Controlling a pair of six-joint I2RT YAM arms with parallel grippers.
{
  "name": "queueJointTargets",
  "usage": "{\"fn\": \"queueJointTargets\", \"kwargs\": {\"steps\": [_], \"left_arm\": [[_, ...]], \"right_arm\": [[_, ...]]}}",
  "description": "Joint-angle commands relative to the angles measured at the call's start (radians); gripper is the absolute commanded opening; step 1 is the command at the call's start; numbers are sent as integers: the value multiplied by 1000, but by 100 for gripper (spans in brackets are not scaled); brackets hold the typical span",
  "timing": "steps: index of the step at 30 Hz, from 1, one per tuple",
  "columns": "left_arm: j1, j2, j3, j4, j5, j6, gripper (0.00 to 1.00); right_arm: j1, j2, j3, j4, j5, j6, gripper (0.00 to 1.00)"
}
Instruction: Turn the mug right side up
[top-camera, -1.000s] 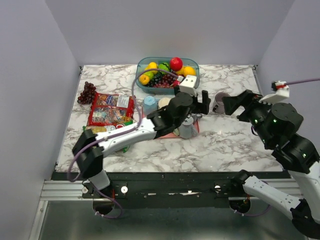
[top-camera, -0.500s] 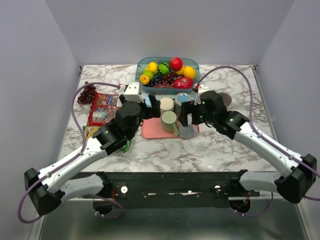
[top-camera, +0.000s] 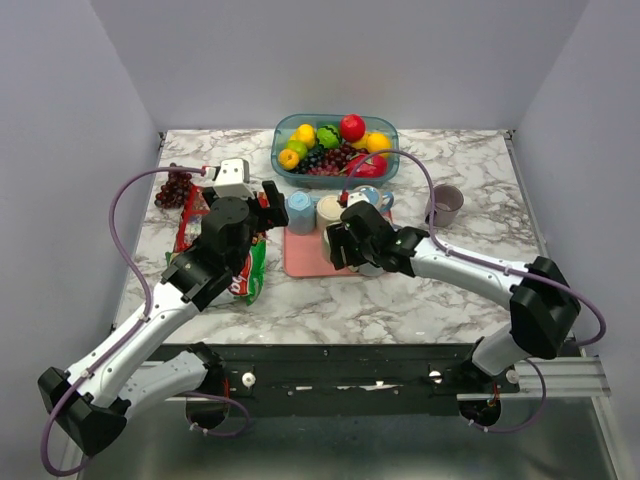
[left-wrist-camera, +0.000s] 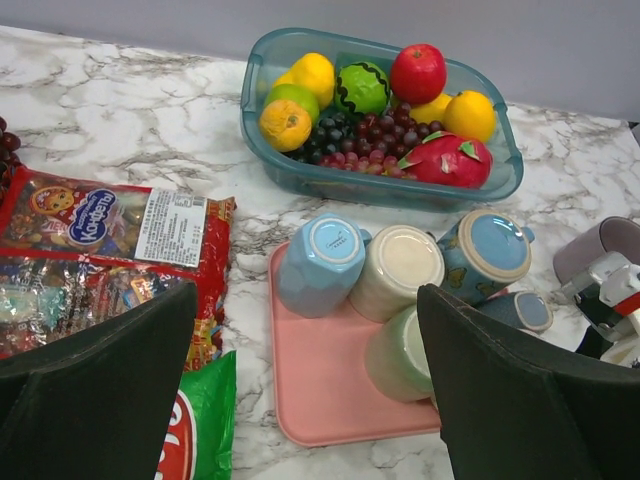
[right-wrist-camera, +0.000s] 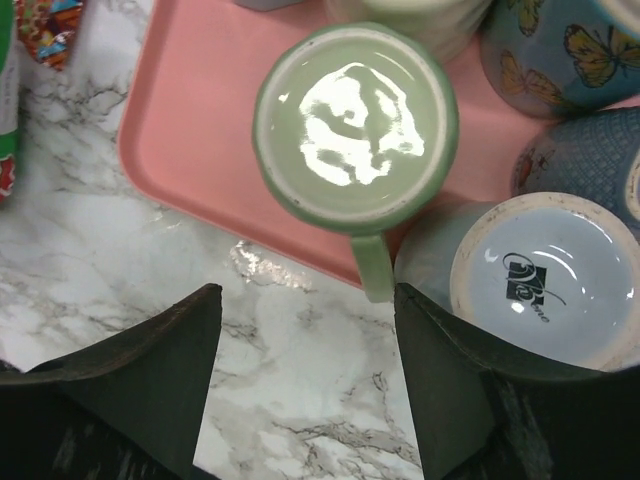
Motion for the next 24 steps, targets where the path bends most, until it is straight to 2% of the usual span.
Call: {"fn": "queueJointTargets", "kwargs": {"steps": [1,8,19,24], "left_arm": [[25,16,-16,-3,56,-1,99],[59,42,-20,8,96,-22,99],[76,39,-43,29,92,-32,99],[83,42,-48,32,99,-36,99]], "right_arm": [[3,50,38,54,101,20,76],[3,146,80,68,90,10,75],[3,197,89,63,124,23,52],[3,228,115,42,133,38,47]]}}
